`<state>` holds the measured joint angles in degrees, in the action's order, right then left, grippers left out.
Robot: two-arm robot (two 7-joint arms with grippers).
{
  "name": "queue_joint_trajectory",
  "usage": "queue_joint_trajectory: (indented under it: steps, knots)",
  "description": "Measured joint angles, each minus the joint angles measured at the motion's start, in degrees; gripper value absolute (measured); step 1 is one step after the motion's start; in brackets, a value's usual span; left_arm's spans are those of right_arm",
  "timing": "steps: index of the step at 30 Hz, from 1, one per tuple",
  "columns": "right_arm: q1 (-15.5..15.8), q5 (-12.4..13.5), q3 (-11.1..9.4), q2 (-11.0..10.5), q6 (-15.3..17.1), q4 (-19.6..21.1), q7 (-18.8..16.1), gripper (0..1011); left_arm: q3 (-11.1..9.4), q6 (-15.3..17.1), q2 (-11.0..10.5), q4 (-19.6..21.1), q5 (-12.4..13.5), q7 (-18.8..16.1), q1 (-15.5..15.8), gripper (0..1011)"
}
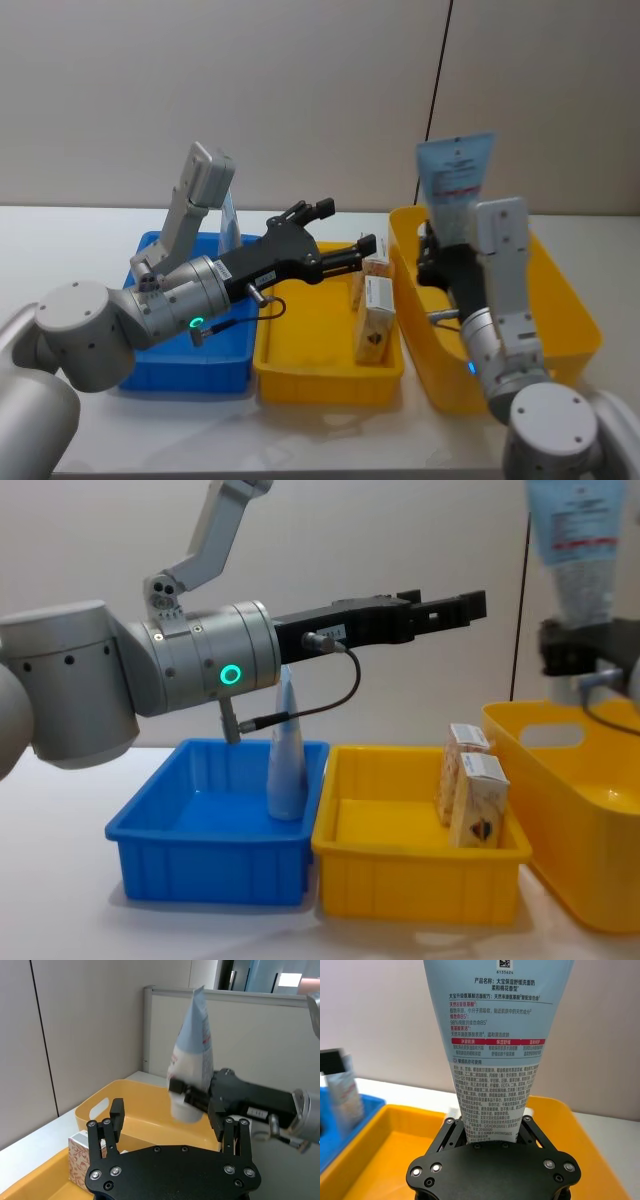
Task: Bimanual collaborative sorting of washing and personal care products
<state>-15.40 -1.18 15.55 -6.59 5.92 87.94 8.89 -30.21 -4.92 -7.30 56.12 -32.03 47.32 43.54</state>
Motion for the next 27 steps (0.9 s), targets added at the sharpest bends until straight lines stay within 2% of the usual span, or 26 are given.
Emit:
queue_joint_trajectory:
  steps: [8, 15, 21, 27]
  knots:
    - [0.57, 0.40, -3.26, -0.19, 2.90, 2.04, 1.56, 236, 0.00, 0.00, 0.00, 0.00, 0.00, 0.00, 0.00, 1001]
    - [0.91, 0.85, -5.58, -0.37, 7.79, 3.29, 2.29, 237, 0.00, 0.00, 0.00, 0.00, 0.00, 0.00, 0.00, 1001]
    - [0.95, 0.92, -6.54, -0.52, 11.16, 3.41, 2.34, 236, 0.00, 0.00, 0.00, 0.00, 0.00, 0.00, 0.00, 1001]
    - [0.53, 0.77, -7.06, -0.53, 12.99, 2.10, 2.36, 229, 0.00, 0.00, 0.00, 0.00, 0.00, 0.00, 0.00, 1001]
